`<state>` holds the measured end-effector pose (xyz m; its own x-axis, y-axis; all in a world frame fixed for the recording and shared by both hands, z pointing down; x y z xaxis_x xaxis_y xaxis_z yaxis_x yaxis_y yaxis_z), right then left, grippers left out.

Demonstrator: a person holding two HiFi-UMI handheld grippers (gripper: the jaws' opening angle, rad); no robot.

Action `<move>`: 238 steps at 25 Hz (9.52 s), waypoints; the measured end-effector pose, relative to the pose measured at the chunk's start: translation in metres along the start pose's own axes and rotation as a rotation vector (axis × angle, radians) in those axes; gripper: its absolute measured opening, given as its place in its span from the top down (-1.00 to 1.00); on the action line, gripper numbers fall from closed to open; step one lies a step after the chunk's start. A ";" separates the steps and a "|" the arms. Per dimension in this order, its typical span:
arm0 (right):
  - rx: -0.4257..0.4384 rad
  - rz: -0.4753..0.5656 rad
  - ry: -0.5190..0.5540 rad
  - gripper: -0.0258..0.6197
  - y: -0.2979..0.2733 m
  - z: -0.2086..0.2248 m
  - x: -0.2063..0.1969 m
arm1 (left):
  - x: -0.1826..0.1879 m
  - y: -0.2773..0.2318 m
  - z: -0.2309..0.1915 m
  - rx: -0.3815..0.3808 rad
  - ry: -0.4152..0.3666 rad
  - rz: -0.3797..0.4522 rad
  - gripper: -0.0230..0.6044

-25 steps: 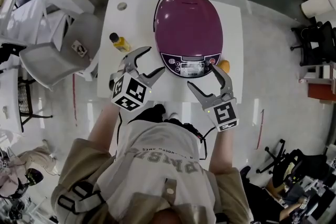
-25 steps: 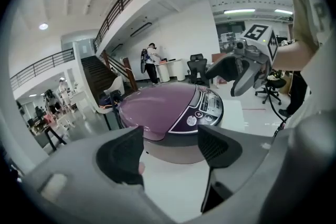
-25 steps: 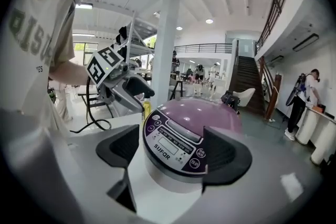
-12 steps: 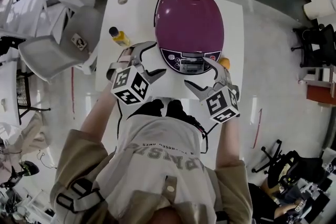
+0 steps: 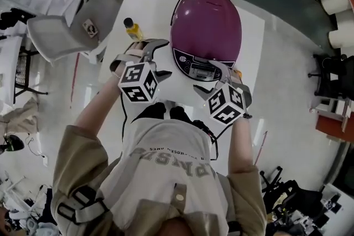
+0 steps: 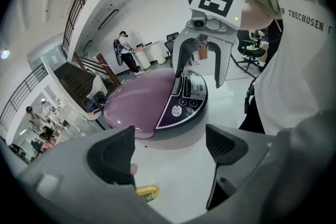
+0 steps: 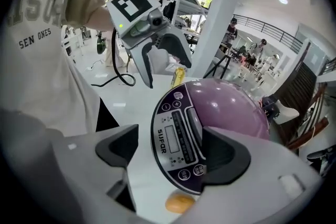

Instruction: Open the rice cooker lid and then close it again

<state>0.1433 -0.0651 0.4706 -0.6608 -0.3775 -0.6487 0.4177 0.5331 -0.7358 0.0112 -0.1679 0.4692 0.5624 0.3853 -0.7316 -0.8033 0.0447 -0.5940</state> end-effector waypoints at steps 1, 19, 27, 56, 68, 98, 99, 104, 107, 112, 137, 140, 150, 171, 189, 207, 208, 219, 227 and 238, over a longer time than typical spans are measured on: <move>0.006 -0.014 0.010 -0.21 -0.001 0.000 -0.001 | 0.000 0.000 0.000 0.005 -0.005 -0.011 -0.46; 0.045 -0.192 0.154 -0.31 -0.014 -0.009 0.001 | 0.012 -0.019 0.003 -0.006 -0.050 -0.047 -0.50; 0.025 -0.201 0.162 -0.32 -0.016 -0.012 0.001 | 0.008 -0.029 0.004 -0.042 -0.068 -0.076 -0.51; -0.046 -0.447 0.331 -0.31 -0.033 -0.014 -0.002 | 0.005 -0.029 0.002 -0.065 -0.115 -0.105 -0.51; -0.056 -0.394 0.294 -0.31 -0.031 -0.013 -0.003 | 0.033 -0.008 -0.021 0.009 -0.149 -0.056 -0.51; -0.093 -0.082 0.091 -0.31 -0.019 -0.009 -0.002 | 0.089 0.016 -0.114 0.212 -0.211 0.001 -0.49; -0.091 -0.067 0.080 -0.30 -0.018 -0.008 -0.002 | 0.090 0.015 -0.118 0.216 -0.209 0.006 -0.49; -0.094 -0.019 0.047 -0.31 -0.015 -0.007 -0.002 | 0.097 0.015 -0.142 0.252 -0.194 0.043 -0.49; -0.098 -0.007 0.045 -0.31 -0.015 -0.007 -0.003 | 0.101 0.014 -0.158 0.270 -0.181 0.060 -0.49; -0.102 0.046 -0.005 -0.31 -0.012 -0.006 -0.002 | 0.106 0.012 -0.179 0.309 -0.182 0.072 -0.49; -0.190 0.234 -0.177 -0.30 0.012 -0.001 -0.004 | 0.114 -0.003 -0.235 0.458 -0.120 0.155 -0.49; -0.224 0.288 -0.203 -0.30 0.018 0.003 -0.001 | 0.115 -0.004 -0.238 0.464 -0.115 0.158 -0.49; -0.295 0.402 -0.276 -0.30 0.036 0.018 -0.003 | 0.109 -0.004 -0.249 0.488 -0.081 0.171 -0.49; -0.584 0.932 -0.660 -0.30 0.133 0.078 -0.048 | 0.082 0.049 -0.212 0.588 0.049 0.266 -0.44; -0.500 0.760 -0.234 -0.30 0.221 0.192 -0.019 | 0.123 0.073 -0.205 0.597 -0.028 0.147 -0.45; -0.327 0.341 0.230 -0.31 0.163 0.242 0.084 | 0.168 0.027 -0.217 0.503 -0.216 -0.073 -0.45; -0.330 0.316 0.247 -0.31 0.160 0.244 0.086 | 0.169 0.024 -0.220 0.494 -0.223 -0.072 -0.45; -0.412 0.154 0.328 -0.31 0.129 0.264 0.096 | 0.158 0.001 -0.254 0.413 -0.327 -0.068 -0.45; -0.458 0.078 0.346 -0.31 0.117 0.280 0.101 | 0.148 -0.007 -0.276 0.375 -0.347 -0.067 -0.45; -0.473 -0.020 0.346 -0.31 0.092 0.310 0.099 | 0.142 -0.027 -0.292 0.317 -0.330 -0.067 -0.45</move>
<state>0.3092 -0.2877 0.2781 -0.8640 -0.1641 -0.4760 0.1321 0.8384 -0.5289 0.1704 -0.3830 0.2836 0.5638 0.6425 -0.5189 -0.8165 0.3394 -0.4670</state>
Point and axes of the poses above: the fingertips, and each gripper's own axes: y backward along the fingers, z to its right, x out of its top, the point moved 8 cm from there along y, backward along the fingers, and after that the axes turned 11 degrees about z, right-handed, at the moved point
